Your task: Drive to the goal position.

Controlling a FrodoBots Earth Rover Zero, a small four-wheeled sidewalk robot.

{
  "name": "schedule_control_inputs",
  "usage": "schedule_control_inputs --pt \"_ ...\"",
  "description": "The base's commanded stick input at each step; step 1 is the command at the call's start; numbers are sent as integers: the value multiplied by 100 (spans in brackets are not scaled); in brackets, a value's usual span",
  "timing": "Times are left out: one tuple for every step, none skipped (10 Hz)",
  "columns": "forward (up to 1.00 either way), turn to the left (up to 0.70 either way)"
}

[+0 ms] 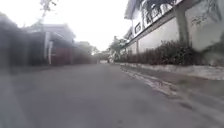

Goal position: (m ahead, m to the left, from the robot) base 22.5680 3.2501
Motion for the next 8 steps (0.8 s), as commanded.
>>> schedule_control_inputs --pt "100 0" --pt "100 0" --pt "100 0" --pt "100 0" --pt "100 0" --pt "100 0" --pt "100 0" --pt "100 0"
